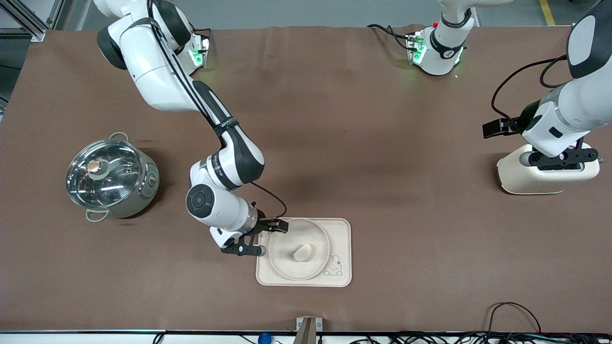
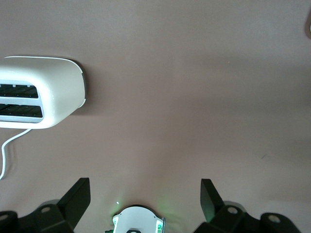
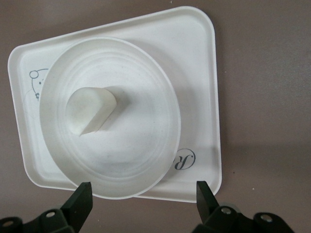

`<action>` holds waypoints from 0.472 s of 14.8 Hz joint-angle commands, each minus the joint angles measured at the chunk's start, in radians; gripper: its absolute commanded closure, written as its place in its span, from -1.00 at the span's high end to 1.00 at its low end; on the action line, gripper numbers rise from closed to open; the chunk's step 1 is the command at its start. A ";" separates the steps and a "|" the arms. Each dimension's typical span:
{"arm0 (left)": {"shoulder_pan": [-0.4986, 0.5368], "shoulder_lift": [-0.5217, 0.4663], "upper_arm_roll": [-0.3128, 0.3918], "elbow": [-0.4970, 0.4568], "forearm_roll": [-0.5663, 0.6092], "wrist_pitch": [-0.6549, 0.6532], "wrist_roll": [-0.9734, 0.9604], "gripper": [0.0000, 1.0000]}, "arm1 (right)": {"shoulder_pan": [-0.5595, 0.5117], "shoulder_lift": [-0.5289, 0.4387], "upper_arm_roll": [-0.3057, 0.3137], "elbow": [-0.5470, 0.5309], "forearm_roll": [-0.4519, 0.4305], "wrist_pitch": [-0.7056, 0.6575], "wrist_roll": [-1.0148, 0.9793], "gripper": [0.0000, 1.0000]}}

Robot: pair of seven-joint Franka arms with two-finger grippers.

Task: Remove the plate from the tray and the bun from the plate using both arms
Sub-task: 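Lower the right gripper to the plate rim while the left gripper approaches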

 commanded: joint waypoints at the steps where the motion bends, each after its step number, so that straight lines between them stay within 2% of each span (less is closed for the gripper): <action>1: 0.026 0.029 -0.006 0.021 -0.017 -0.015 0.011 1.00 | -0.006 -0.029 0.017 -0.017 0.018 -0.011 -0.003 0.89; 7: 0.029 0.061 -0.006 0.022 -0.017 -0.015 0.013 1.00 | 0.012 -0.023 0.008 -0.024 0.003 0.056 0.024 0.89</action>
